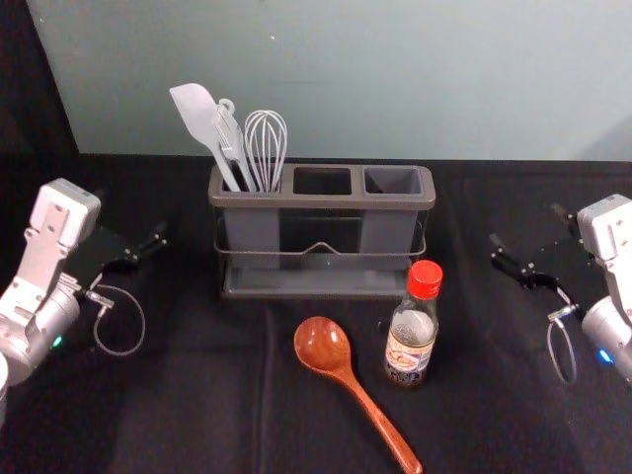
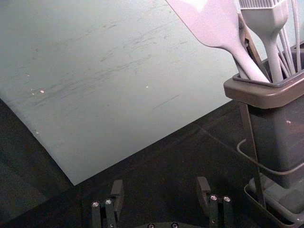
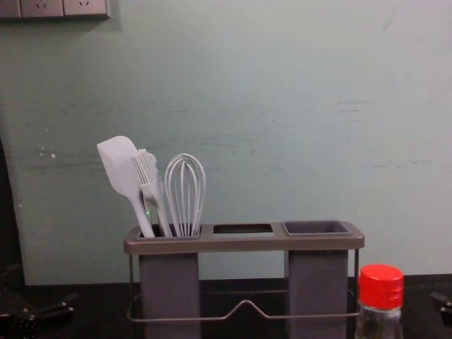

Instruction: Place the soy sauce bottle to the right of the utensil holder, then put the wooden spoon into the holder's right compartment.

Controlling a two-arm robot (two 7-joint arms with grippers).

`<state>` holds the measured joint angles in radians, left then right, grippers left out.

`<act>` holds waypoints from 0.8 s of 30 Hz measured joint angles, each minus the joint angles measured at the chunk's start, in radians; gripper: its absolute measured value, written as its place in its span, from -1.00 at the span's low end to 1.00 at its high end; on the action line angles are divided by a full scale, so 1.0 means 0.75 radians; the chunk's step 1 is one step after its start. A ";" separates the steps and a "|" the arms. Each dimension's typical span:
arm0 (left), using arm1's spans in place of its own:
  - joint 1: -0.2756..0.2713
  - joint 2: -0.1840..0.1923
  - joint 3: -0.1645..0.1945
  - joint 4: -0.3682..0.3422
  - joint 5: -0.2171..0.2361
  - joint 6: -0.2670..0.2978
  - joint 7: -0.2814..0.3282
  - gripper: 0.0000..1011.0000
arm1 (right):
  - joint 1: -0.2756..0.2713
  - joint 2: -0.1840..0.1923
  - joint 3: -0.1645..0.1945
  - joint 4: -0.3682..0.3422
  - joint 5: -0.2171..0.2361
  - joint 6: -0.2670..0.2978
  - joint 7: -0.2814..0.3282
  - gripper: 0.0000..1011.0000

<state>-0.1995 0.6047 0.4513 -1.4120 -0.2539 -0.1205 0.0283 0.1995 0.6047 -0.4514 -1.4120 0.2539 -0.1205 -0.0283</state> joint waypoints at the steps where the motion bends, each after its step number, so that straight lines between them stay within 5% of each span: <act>1: 0.000 0.000 0.000 0.000 0.000 0.000 0.000 0.99 | 0.000 0.000 0.000 0.000 0.000 0.000 0.000 0.99; 24: 0.000 0.000 0.000 0.000 0.000 0.000 0.000 0.99 | 0.000 0.000 0.000 0.000 0.000 0.000 0.000 0.99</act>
<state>-0.1995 0.6047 0.4514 -1.4120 -0.2539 -0.1205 0.0283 0.1995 0.6047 -0.4514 -1.4120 0.2539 -0.1205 -0.0283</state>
